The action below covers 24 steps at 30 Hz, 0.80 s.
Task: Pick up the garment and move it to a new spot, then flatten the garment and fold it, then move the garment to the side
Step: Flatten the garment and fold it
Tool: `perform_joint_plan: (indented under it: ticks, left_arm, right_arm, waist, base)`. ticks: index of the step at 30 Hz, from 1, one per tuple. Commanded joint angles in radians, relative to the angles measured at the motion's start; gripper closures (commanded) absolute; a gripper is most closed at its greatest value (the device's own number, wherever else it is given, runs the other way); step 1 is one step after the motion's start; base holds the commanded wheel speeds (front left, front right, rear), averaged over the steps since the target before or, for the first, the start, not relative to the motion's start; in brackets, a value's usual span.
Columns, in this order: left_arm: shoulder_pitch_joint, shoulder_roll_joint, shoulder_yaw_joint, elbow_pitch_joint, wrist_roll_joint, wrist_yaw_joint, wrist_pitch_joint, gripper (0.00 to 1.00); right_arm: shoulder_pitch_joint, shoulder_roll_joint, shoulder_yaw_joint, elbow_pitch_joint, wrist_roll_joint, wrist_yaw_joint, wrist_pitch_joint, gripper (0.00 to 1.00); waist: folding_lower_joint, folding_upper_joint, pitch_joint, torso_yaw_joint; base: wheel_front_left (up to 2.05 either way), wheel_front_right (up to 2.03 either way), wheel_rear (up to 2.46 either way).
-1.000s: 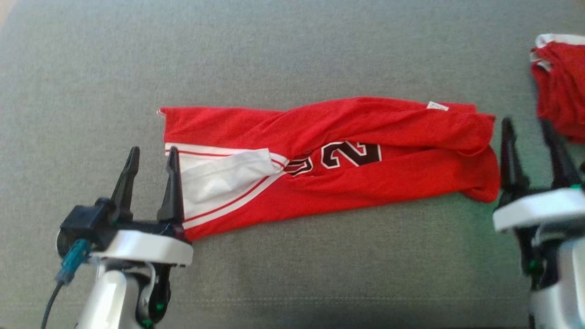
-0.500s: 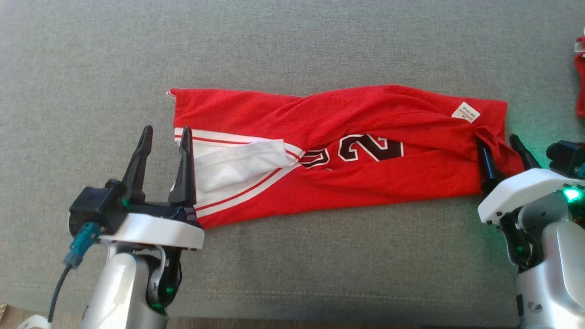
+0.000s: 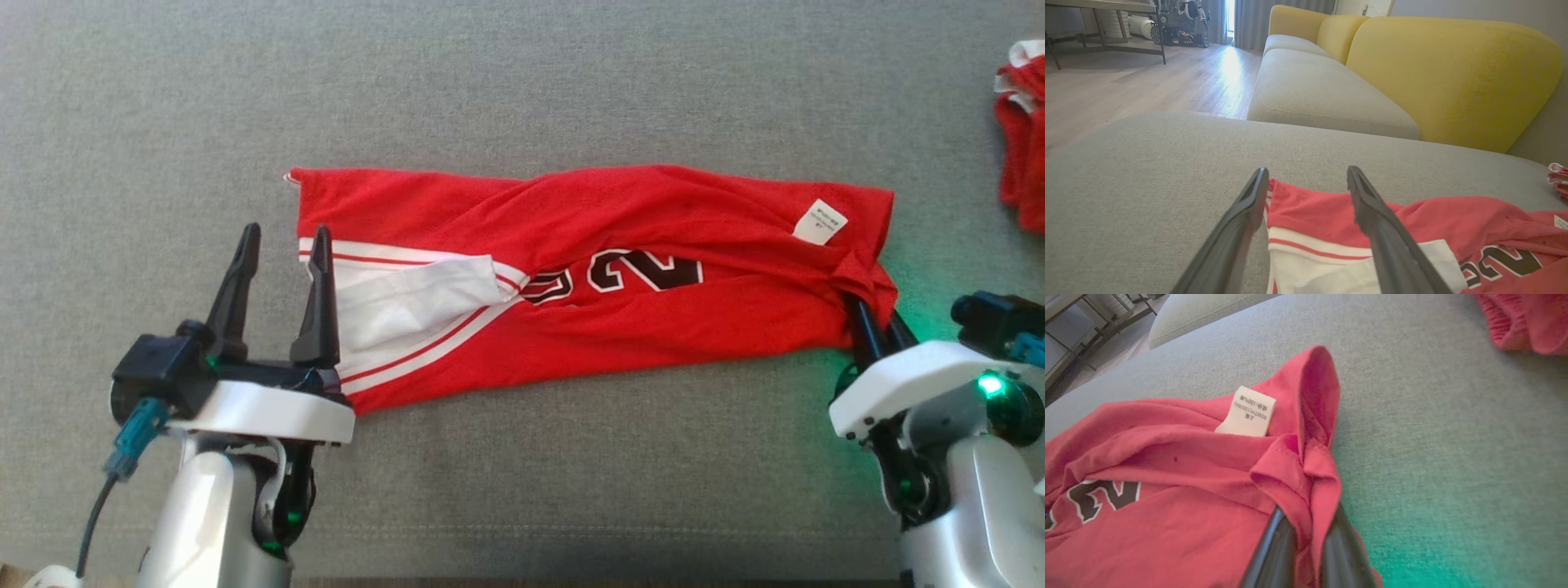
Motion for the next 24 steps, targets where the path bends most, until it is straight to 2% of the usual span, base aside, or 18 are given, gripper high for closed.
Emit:
perform_joint_plan:
  ticks: [1,8,18,21,24]
  left_arm:
    - [-0.011,0.003,0.048,-0.031,0.013,-0.005,-0.008,0.00]
    - [0.000,0.001,0.063,-0.036,0.019,-0.009,-0.008,0.00]
    - [0.022,-0.001,0.075,-0.036,0.021,-0.011,-0.008,0.00]
    - [0.029,-0.002,0.076,-0.032,0.019,-0.009,-0.008,0.00]
    - [0.036,-0.002,0.075,-0.029,0.018,-0.009,-0.008,0.00]
  right_arm:
    - [0.030,0.000,0.005,-0.035,0.006,-0.001,-0.019,1.00]
    - [0.057,0.000,-0.074,-0.087,0.002,-0.001,-0.036,1.00]
    - [0.132,-0.021,-0.202,-0.201,-0.013,-0.001,0.009,1.00]
    - [0.136,-0.022,-0.196,-0.235,-0.005,-0.001,0.030,1.00]
    - [0.129,-0.024,-0.146,-0.296,0.002,-0.001,0.059,1.00]
  waist:
    - [0.0000,0.0000,-0.006,-0.007]
    - [0.0000,0.0000,-0.018,-0.022]
    - [0.0000,0.0000,-0.044,-0.039]
    - [0.0000,0.0000,-0.060,-0.043]
    - [0.0000,0.0000,-0.079,-0.046]
  base:
    - [0.00,0.00,0.00]
    - [0.00,0.00,0.00]
    - [0.00,0.00,0.00]
    - [0.00,0.00,0.00]
    - [0.00,0.00,0.00]
